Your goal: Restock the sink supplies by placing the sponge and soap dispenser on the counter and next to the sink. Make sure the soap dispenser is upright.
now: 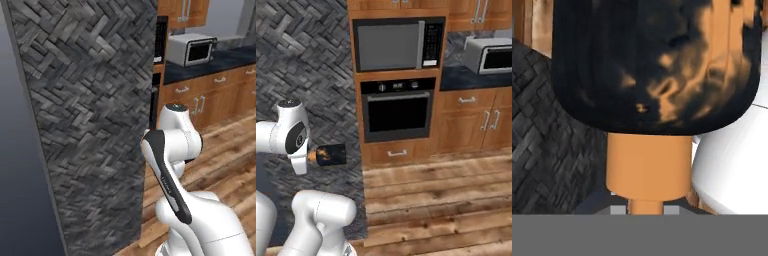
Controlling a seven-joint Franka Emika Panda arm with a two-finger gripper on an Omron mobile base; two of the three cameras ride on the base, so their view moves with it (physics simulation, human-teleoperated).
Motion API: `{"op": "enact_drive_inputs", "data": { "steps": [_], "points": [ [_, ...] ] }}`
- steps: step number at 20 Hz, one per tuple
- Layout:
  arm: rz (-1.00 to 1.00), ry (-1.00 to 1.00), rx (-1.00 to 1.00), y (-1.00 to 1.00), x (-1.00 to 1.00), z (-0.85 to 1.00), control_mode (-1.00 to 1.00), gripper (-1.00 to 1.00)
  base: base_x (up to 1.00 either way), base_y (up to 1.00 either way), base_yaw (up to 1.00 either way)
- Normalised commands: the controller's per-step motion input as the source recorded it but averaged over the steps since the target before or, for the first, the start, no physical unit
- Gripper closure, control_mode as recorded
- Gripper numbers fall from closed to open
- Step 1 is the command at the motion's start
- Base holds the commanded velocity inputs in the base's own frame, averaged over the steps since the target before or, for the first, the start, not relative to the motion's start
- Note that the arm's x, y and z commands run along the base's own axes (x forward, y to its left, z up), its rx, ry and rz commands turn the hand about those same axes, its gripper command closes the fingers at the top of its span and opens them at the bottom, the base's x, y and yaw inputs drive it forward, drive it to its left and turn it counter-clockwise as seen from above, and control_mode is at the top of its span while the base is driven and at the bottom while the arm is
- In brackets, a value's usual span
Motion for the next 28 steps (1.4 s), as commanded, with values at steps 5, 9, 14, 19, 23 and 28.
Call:
{"op": "enact_drive_inputs", "data": {
  "steps": [5,9,14,19,23,28],
  "points": [
    [0.0,0.0,0.0,0.0,0.0,0.0,1.0,1.0,-0.49,0.05,0.76],
    [0.0,0.0,0.0,0.0,0.0,0.0,1.0,1.0,-0.5,0.06,0.76],
    [0.0,0.0,0.0,0.0,0.0,0.0,1.0,1.0,-0.36,0.35,0.78],
    [0.0,0.0,0.0,0.0,0.0,0.0,1.0,1.0,-0.19,0.43,0.81],
    [0.0,0.0,0.0,0.0,0.0,0.0,1.0,1.0,0.0,0.55,0.81],
    [0.0,0.0,0.0,0.0,0.0,0.0,1.0,1.0,0.15,0.59,0.71]
  ]
}}
